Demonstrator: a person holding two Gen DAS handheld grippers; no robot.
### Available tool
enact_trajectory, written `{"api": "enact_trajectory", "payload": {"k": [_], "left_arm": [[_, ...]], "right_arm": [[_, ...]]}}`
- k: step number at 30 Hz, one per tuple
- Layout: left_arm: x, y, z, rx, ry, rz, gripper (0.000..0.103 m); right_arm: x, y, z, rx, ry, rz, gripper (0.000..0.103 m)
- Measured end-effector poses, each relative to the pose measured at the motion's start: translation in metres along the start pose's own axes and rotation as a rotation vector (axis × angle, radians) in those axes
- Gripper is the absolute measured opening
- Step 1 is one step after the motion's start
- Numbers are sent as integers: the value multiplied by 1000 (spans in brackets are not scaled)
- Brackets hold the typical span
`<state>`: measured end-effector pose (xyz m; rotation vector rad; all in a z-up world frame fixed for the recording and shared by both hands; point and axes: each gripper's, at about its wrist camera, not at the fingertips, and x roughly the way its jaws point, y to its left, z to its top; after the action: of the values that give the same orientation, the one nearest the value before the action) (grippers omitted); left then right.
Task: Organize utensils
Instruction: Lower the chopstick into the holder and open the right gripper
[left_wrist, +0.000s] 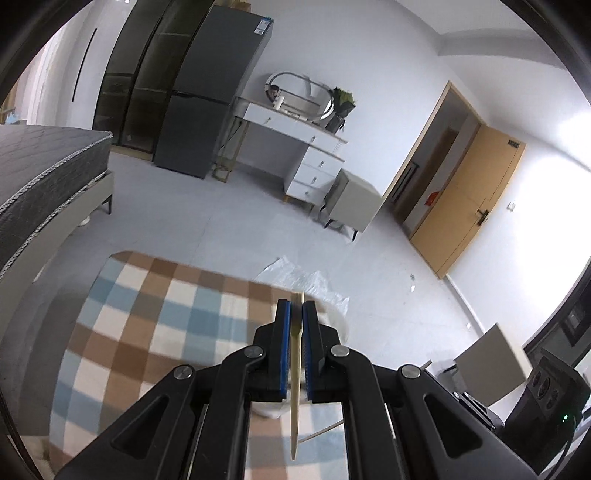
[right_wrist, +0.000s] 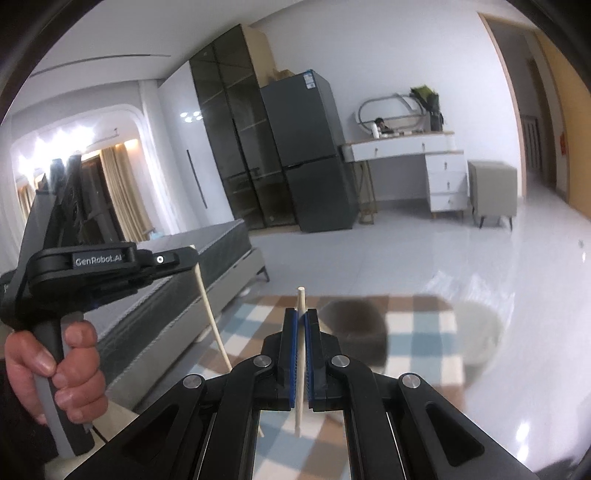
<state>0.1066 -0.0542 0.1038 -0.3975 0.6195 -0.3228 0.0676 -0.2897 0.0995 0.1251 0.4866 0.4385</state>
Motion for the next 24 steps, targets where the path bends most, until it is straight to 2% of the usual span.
{"api": "enact_trajectory", "payload": {"k": [11, 16, 24], "left_arm": [[43, -4, 43, -68, -63, -29, 2], [65, 6, 50, -102, -78, -19, 2], [90, 21, 48, -126, -85, 22, 2]], "right_arm": [[31, -11, 67, -136, -26, -21, 3], [55, -11, 79, -188, -29, -20, 3], [90, -12, 71, -244, 26, -15, 3]]}}
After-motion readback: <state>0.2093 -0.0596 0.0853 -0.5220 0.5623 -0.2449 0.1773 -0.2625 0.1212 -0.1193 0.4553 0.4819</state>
